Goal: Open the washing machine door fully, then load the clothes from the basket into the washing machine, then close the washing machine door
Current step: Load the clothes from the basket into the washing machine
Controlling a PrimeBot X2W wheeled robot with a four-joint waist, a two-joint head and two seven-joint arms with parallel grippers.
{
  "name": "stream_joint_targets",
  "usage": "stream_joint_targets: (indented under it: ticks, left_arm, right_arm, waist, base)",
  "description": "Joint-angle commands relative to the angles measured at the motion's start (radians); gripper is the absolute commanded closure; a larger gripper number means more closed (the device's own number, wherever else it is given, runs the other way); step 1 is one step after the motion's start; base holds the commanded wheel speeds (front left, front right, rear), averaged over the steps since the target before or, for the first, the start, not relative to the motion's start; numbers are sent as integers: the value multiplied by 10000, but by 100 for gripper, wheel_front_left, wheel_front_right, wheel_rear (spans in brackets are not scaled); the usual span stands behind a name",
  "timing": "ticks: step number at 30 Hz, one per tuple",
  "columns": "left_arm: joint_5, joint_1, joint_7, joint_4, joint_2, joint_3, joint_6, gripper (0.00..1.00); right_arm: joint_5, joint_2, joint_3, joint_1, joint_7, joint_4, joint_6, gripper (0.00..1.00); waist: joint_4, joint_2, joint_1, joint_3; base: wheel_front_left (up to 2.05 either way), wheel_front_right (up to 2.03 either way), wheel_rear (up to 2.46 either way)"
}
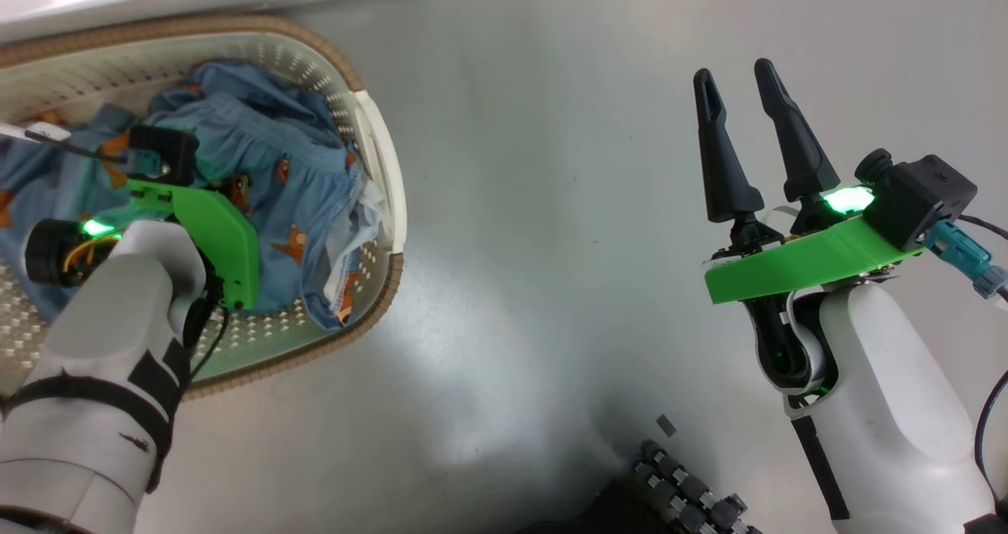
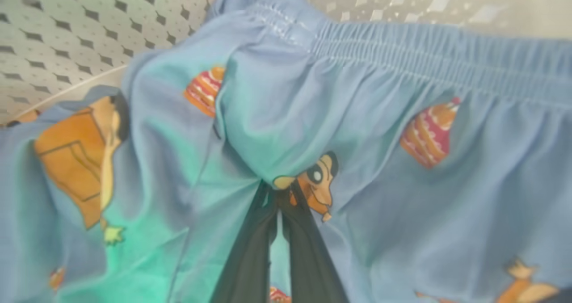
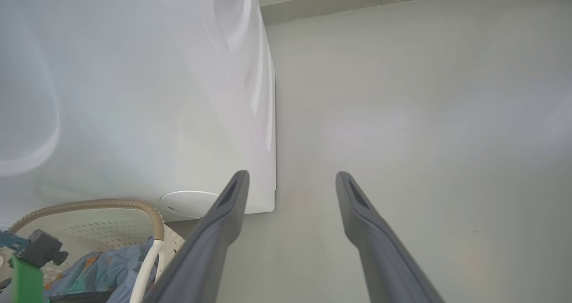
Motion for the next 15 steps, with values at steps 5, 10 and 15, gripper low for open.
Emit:
stream_joint_targets:
  ticks: [5,10,15]
  left_arm:
    - [-192,541,-586,-90,-46,55,-195,100]
    - [-461,1065,-1049,-440,-233,-76,-233,100]
    - [-776,1581,-1489,-1121,-228,-352,-236,100]
  right_arm:
    - [106,-29,59,268,-80,-80,56,0]
    - [38,-28,-42,339,-80,21,56,0]
    - [-21,-39,-123,476,-80,112,56,0]
  waist:
    - [333,0,0,-573]
    - [490,0,0,-1140]
    - [709,0,0,-1673]
  base:
    - [0,0,0]
    - [0,0,0]
    - [0,0,0]
